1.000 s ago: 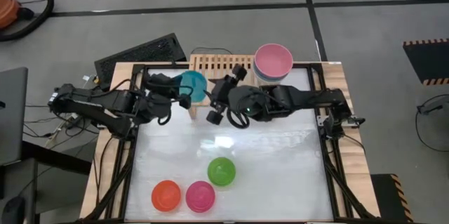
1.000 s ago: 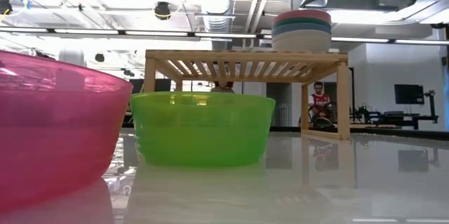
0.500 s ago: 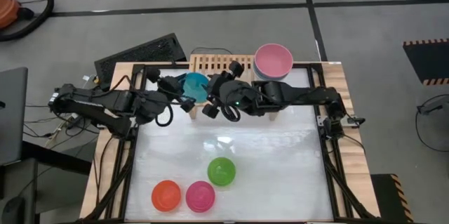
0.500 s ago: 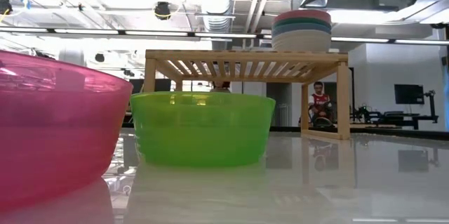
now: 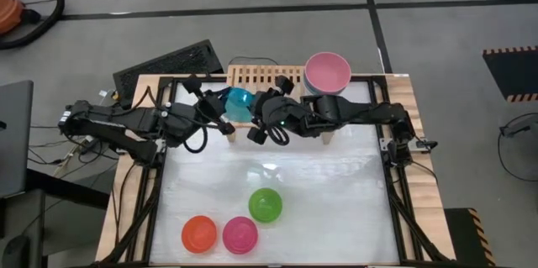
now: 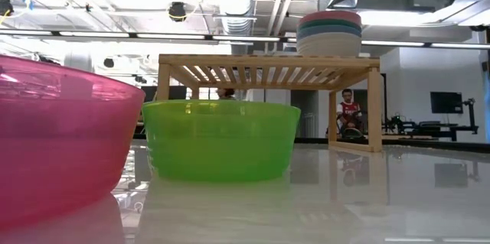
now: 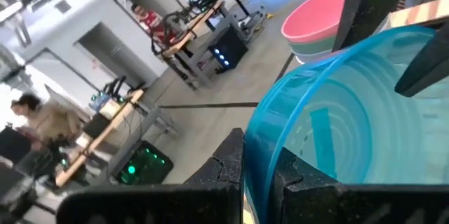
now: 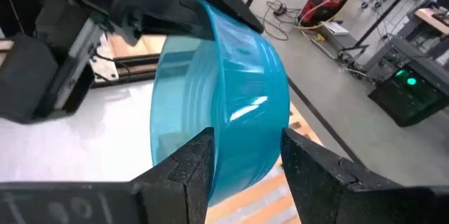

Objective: Place and stack bowls onto a shelf
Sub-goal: Put the light blue bowl on the shelf

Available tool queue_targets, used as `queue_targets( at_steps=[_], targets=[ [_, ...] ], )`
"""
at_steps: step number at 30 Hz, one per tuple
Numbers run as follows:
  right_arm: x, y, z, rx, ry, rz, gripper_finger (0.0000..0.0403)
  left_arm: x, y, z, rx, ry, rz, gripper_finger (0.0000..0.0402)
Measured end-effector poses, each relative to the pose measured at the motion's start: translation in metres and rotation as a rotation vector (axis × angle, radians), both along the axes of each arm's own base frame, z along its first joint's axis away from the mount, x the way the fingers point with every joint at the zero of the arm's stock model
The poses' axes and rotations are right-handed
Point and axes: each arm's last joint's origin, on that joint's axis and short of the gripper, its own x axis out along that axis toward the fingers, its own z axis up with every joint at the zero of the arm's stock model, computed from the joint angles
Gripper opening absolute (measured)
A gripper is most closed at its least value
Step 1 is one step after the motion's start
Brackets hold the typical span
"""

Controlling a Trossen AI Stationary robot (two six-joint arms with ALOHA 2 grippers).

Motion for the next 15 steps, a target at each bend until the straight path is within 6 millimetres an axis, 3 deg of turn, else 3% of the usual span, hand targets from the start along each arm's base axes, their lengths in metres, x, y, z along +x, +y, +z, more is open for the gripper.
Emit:
queue_targets(
  at_steps=[7, 15],
  targets=[
    [-0.001, -0.0007, -0.0013, -0.005, 0.015, -0.013, 0.0175, 0.0012, -0.0008, -0.0001, 0.019, 0.034, -0.058, 0.0],
    [-0.0015, -0.002, -0.0017, -0.007, 0.009, -0.041, 0.0089, 0.0012, -0.0009, 0.0, 0.046, 0.065, -0.067, 0.0003]
  ],
)
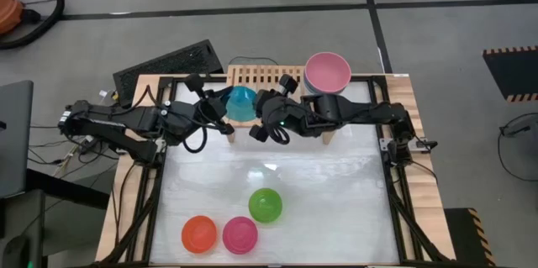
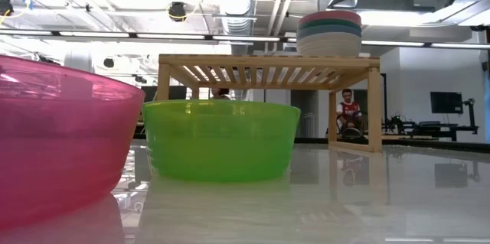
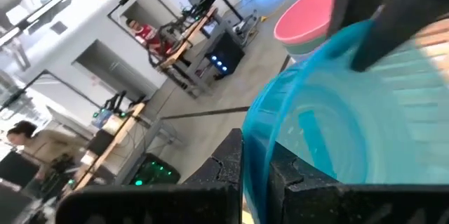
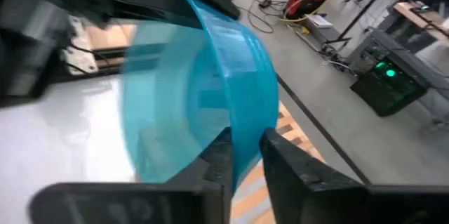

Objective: Place and stack bowls onto a shelf
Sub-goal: Put the light blue bowl on the shelf

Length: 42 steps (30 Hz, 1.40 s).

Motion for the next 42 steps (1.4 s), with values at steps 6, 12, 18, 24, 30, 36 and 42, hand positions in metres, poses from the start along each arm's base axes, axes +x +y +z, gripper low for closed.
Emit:
queue_targets(
  at_steps=[6, 12, 18, 24, 30, 36, 42],
  targets=[
    [0.001, -0.003, -0.002, -0.003, 0.015, -0.005, 0.0039, 0.001, -0.002, 0.002, -0.021, -0.027, -0.057, 0.0018],
    [0.001, -0.002, -0.003, -0.001, 0.03, 0.022, 0.0024, 0.002, -0.001, 0.002, -0.036, -0.029, -0.108, 0.0051],
    [0.002, -0.007, -0.003, 0.018, 0.042, 0.051, 0.0024, 0.001, -0.003, 0.01, -0.027, -0.088, -0.133, 0.0134],
    [0.003, -0.023, -0.003, 0.01, 0.059, 0.077, 0.0024, -0.011, 0.001, 0.031, 0.004, -0.132, -0.024, 0.0223],
    [0.004, -0.065, -0.001, 0.056, 0.04, 0.1, 0.0024, -0.029, 0.007, 0.046, 0.042, -0.151, 0.143, 0.0263],
    [-0.001, -0.115, 0.002, 0.182, -0.058, 0.084, 0.0024, -0.051, 0.011, 0.056, -0.004, -0.248, 0.201, 0.0265],
    [0.005, -0.14, -0.013, 0.386, -0.107, 0.122, 0.0024, -0.07, 0.014, 0.06, -0.068, -0.327, 0.207, 0.0265]
  ],
)
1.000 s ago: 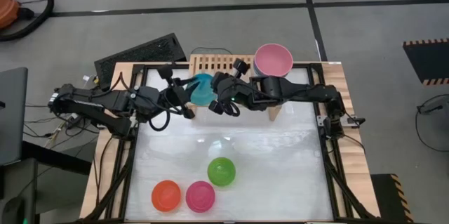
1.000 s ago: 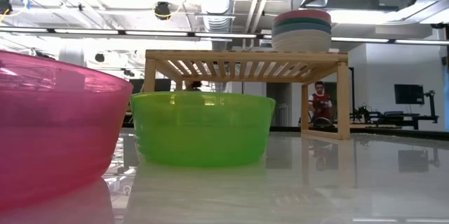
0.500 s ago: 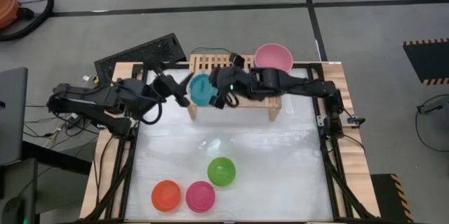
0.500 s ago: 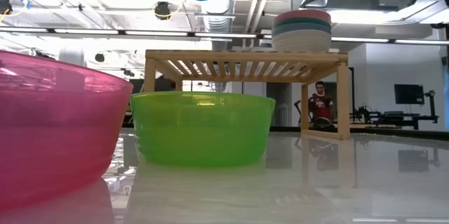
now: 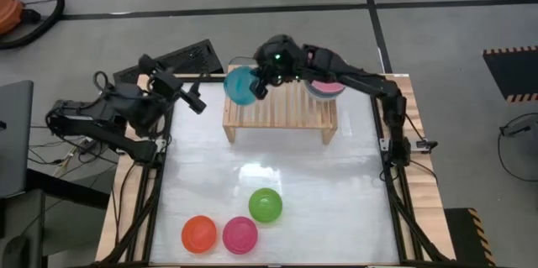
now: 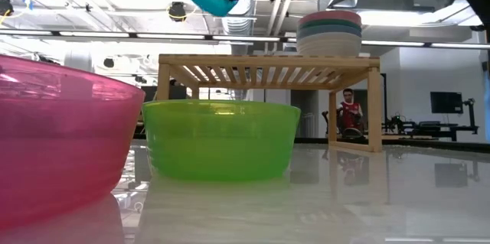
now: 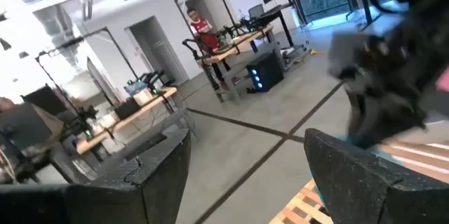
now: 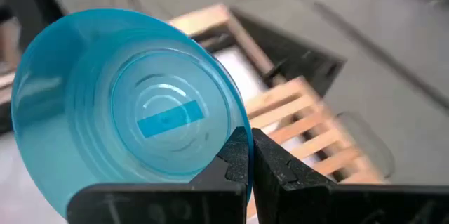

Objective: Place and stack bowls onto a shelf
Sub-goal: Put the light blue bowl on the shelf

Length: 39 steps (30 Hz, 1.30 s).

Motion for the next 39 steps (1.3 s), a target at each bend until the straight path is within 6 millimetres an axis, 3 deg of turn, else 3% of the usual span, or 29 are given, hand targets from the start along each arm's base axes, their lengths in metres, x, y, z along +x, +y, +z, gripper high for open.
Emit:
queue_targets(
  at_steps=[8, 20, 39],
  targets=[
    [0.036, -0.001, -0.053, 0.096, 0.134, 0.043, 0.0024, -0.009, 0.005, -0.008, -0.077, -0.041, 0.028, 0.0265],
    [0.027, -0.008, -0.065, 0.223, 0.271, -0.04, 0.0024, -0.01, 0.006, -0.02, -0.165, -0.063, 0.024, 0.0265],
    [0.014, -0.032, -0.069, 0.213, 0.33, -0.164, 0.0024, -0.011, 0.006, -0.024, -0.199, -0.079, 0.025, 0.0265]
  ],
)
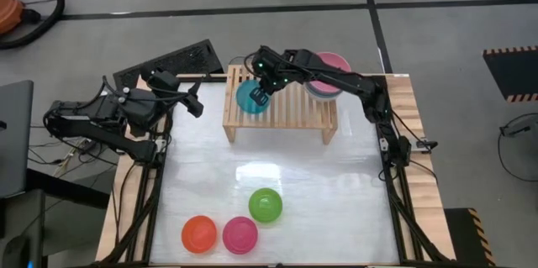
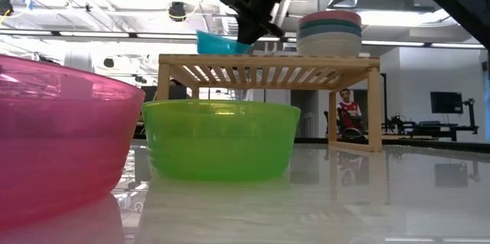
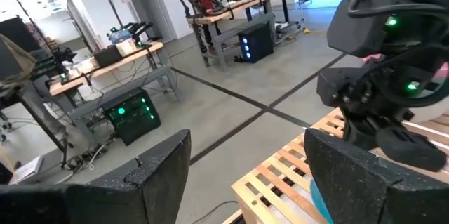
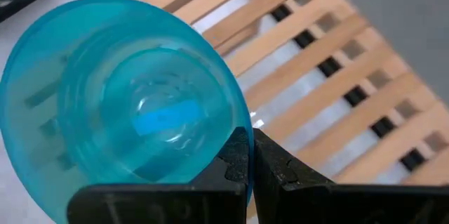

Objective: Place and stack bowls onto a shelf
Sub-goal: Put the light blue bowl on the shelf, then stack the orange bowl on top of the light blue bowl on the shelf

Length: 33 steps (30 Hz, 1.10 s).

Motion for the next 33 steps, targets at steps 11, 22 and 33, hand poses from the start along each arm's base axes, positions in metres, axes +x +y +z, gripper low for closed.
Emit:
queue_targets(
  at_steps=[11, 22, 33],
  targets=[
    [0.0, -0.008, 0.002, -0.052, -0.021, -0.055, 0.0076, 0.001, 0.0, 0.0, -0.004, 0.003, -0.02, 0.0265],
    [-0.011, -0.003, 0.024, -0.069, -0.068, -0.038, 0.019, 0.001, -0.002, -0.003, -0.012, 0.064, -0.145, 0.0265],
    [-0.091, 0.038, 0.132, -0.184, -0.344, -0.035, 0.0214, -0.012, -0.017, -0.053, -0.7, 0.43, -0.504, 0.0269]
  ],
)
